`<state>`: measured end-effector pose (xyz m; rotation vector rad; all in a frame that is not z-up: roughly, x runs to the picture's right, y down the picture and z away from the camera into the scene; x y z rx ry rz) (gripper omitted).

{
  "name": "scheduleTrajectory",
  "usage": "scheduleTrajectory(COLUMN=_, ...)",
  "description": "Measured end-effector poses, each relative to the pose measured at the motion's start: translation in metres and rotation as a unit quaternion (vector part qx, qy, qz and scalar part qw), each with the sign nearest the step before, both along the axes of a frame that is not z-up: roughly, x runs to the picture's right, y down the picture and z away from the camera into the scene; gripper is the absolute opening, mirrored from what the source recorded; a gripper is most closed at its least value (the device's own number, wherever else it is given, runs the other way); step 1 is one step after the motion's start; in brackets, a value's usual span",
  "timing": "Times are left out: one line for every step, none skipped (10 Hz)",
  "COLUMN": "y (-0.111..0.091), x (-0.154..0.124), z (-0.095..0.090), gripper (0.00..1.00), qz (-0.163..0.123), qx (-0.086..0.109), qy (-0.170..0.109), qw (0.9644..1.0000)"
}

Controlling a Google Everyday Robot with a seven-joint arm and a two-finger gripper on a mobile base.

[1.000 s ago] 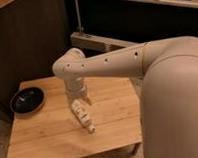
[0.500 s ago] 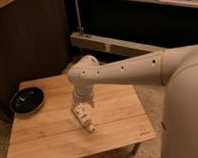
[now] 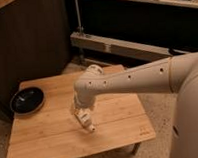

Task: Place the bottle in the ceramic bowl

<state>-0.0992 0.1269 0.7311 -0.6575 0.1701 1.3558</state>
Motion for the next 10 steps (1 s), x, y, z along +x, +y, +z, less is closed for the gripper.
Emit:
scheduleTrajectory(y=0.002, x=-0.003, z=0.006, gripper=0.65, qz=-0.009, qx=0.0, qy=0.0, qw=1.0)
scheduleTrajectory(y=0.007, x=-0.012, z=0.014, gripper=0.65, qz=-0.02, qx=-0.002, qy=-0.004, qw=0.9998)
scheduleTrajectory(y=0.012, x=-0.015, z=0.023, gripper=0.65, qz=-0.029, qx=-0.003, qy=-0.004, qw=0.9996)
scheduleTrajectory(y=0.015, x=-0.016, z=0.031, gripper=0.65, qz=-0.033, qx=-0.005, qy=-0.003, qw=0.9994)
scheduleTrajectory(y=0.019, x=-0.017, z=0.036, gripper=0.65, qz=-0.037, qx=-0.006, qy=-0.003, qw=0.9993)
scheduleTrajectory(y=0.021, x=-0.015, z=0.041, gripper=0.65, qz=-0.04, qx=-0.005, qy=-0.001, qw=0.9992)
scheduleTrajectory(y=0.024, x=-0.013, z=0.047, gripper=0.65, qz=-0.044, qx=-0.001, qy=0.003, qw=0.999)
scheduleTrajectory(y=0.032, x=-0.016, z=0.055, gripper=0.65, qz=-0.053, qx=0.004, qy=0.008, qw=0.9986)
scheduleTrajectory(y=0.036, x=-0.018, z=0.06, gripper=0.65, qz=-0.059, qx=0.006, qy=0.011, qw=0.9982)
scheduleTrajectory(y=0.04, x=-0.017, z=0.066, gripper=0.65, qz=-0.064, qx=0.008, qy=0.017, qw=0.9978)
